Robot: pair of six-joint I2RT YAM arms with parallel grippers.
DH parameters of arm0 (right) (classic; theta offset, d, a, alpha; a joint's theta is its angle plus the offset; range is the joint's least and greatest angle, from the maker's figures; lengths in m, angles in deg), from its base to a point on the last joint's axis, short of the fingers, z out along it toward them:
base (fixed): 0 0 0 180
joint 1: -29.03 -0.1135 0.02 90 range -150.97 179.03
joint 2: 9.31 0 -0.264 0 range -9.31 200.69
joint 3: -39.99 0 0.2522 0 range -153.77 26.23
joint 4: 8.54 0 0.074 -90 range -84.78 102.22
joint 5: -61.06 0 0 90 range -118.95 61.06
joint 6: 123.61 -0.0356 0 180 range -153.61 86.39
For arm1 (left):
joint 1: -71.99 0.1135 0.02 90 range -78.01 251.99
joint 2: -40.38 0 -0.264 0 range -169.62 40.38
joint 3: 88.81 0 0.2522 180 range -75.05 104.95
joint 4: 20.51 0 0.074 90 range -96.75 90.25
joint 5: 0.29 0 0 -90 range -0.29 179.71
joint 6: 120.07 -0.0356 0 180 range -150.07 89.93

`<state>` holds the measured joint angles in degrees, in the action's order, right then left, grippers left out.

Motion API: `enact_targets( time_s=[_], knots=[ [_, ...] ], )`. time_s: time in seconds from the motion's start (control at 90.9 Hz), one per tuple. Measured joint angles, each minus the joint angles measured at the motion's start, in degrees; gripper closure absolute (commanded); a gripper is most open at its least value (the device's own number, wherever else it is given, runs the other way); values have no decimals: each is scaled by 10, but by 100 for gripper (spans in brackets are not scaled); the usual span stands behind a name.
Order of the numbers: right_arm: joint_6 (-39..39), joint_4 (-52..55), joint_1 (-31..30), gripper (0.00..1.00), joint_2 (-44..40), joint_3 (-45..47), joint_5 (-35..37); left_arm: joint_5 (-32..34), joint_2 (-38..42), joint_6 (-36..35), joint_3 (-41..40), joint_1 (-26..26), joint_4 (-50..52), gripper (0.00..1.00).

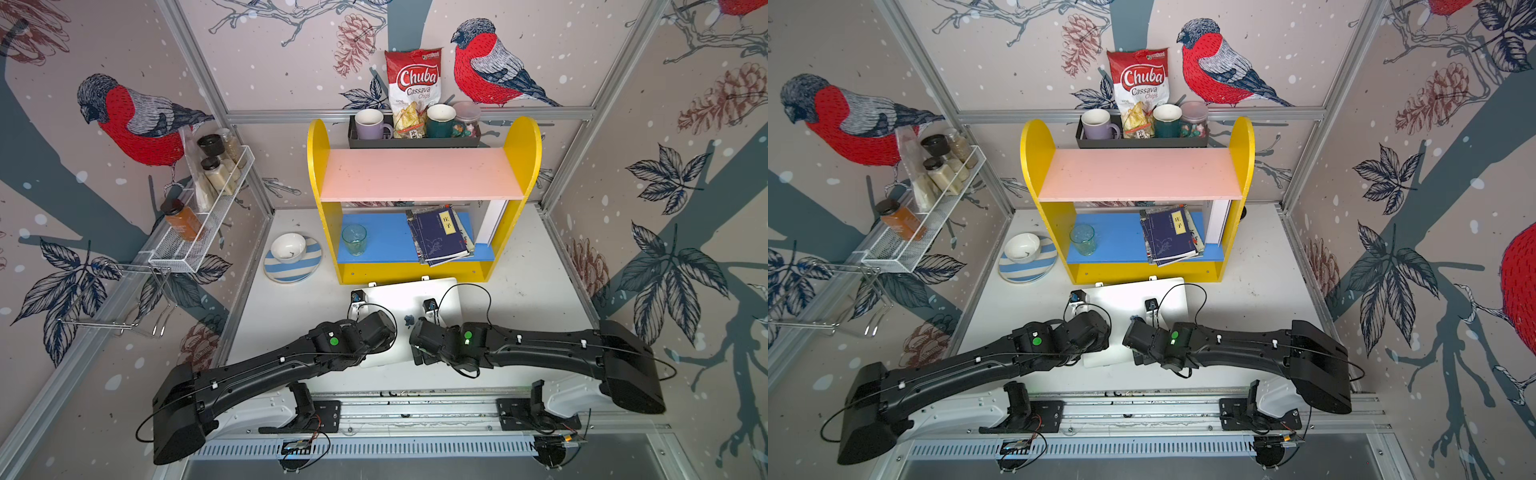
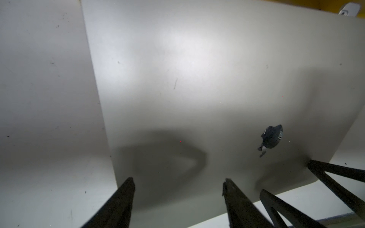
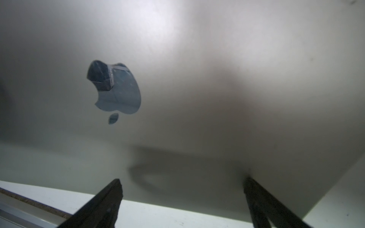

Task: Close the laptop lid and set it aside
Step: Close the lid of the laptop.

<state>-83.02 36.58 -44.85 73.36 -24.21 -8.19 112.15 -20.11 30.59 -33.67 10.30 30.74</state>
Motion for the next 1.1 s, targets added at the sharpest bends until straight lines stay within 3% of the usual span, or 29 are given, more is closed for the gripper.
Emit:
enact_targets(
  time_s=[1.101],
  knots=[
    [2,-31,23,4,40,10,-16,-10,-40,21,-55,0,-85,28]
  ],
)
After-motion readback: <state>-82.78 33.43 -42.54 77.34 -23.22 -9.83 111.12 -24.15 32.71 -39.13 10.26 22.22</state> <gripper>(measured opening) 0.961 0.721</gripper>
